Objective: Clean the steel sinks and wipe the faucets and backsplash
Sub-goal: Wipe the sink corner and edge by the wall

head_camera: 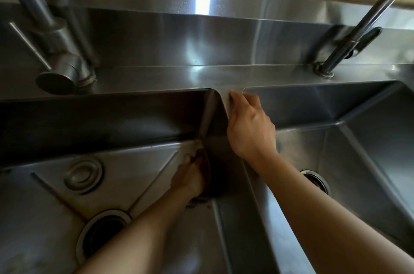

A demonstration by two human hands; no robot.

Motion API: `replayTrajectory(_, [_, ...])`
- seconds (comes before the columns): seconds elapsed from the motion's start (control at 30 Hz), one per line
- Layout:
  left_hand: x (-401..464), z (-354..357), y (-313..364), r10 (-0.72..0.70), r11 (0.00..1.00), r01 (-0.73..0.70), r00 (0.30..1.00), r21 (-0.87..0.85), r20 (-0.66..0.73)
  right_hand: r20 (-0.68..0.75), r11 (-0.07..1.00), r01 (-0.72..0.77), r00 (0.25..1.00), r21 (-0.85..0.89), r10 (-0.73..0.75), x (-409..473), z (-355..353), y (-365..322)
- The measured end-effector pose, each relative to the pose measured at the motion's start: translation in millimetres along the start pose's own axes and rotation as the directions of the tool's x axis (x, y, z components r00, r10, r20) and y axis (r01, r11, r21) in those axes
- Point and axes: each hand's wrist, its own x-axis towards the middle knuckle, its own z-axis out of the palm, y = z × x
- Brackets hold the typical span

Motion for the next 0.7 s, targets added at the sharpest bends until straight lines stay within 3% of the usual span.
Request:
replayTrajectory(0.1, [-33,2,13,-0.019,1.000,0.021,0.992,-0.011,0.124,-0.006,1.000,0.010,1.000,0.010,-0.010,0,-2,-1])
replayTrajectory(0.23, [-77,18,31,-0.081,0.989,0.090,0.993,-0.115,0.082,0.001,1.000,0.001,1.000,0.018,-0.001,-3,-5,-2])
replayTrajectory(0.5, [-130,32,45,-0.005,0.999,0.013,0.985,-0.049,0.172,0.095,1.000,0.002,0.996,-0.029,0.000,-21,-16,4])
replayTrajectory(0.7, [-159,36,48,0.083,0.997,-0.079,0.957,-0.024,0.277,0.076,1.000,-0.012,0.997,0.007,0.011,-108,-30,22])
